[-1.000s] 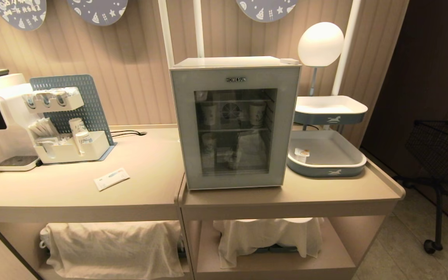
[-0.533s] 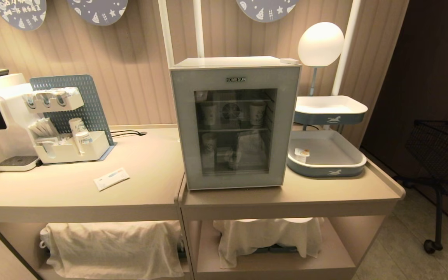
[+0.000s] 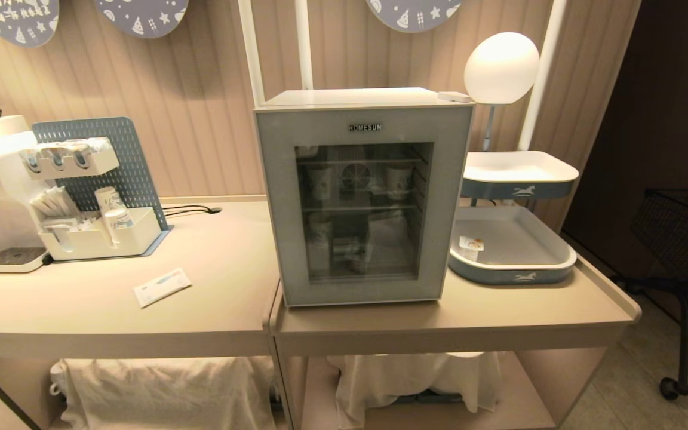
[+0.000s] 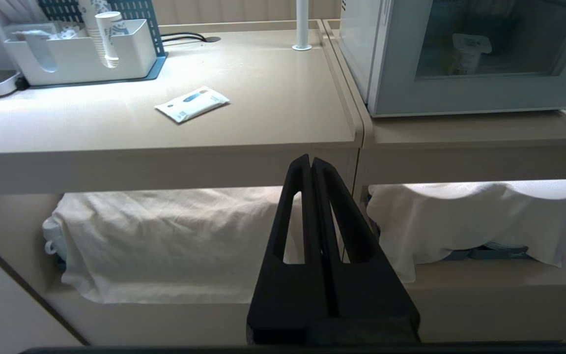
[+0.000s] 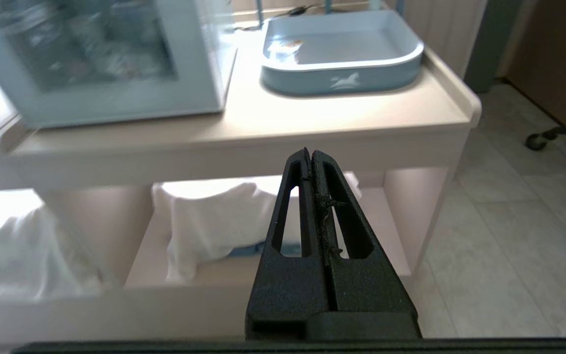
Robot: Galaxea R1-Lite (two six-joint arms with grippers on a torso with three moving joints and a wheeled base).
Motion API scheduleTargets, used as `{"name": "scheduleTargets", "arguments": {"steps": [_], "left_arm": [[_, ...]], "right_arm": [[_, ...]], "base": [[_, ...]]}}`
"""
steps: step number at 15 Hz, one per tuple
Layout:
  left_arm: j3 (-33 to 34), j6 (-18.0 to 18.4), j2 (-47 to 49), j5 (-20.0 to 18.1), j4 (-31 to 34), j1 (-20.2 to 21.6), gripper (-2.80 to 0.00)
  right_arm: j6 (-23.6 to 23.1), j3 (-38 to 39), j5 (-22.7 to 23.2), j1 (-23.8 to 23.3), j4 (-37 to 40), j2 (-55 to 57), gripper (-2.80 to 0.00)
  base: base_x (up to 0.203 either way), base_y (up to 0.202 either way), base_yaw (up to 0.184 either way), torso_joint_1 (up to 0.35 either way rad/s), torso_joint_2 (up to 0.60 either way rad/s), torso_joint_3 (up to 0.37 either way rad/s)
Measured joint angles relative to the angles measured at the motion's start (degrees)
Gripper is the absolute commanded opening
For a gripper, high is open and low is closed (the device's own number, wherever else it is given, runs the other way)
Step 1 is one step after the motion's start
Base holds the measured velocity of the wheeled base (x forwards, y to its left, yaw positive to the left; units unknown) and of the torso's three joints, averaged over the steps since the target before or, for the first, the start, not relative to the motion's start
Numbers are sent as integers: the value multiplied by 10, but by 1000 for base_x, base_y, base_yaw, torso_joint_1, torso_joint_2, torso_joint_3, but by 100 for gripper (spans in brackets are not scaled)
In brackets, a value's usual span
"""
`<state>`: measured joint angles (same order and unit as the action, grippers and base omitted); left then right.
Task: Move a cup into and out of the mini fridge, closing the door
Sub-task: Open the freezer door
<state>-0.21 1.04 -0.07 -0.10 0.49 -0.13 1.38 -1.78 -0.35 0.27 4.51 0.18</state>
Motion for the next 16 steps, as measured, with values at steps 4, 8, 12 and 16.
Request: {"name": "scheduleTargets", "arguments": {"steps": [4, 8, 12, 16], "left_arm": [[0, 0, 0, 0, -1, 0, -280], [2, -1, 0, -1, -5, 0, -280], [2, -1, 0, -1, -6, 0, -280], [2, -1, 0, -1, -6, 0, -280]], "right_arm": [[0, 0, 0, 0, 0, 0, -280], [0, 0, 0, 0, 1, 0, -280], [0, 0, 0, 0, 0, 0, -280], [0, 0, 0, 0, 0, 0, -280]], "base": [[188, 0, 0, 2, 3, 3], [69, 0, -1, 3, 2, 1], [0, 0, 0, 0, 0, 0], [0, 0, 0, 0, 0, 0]]}}
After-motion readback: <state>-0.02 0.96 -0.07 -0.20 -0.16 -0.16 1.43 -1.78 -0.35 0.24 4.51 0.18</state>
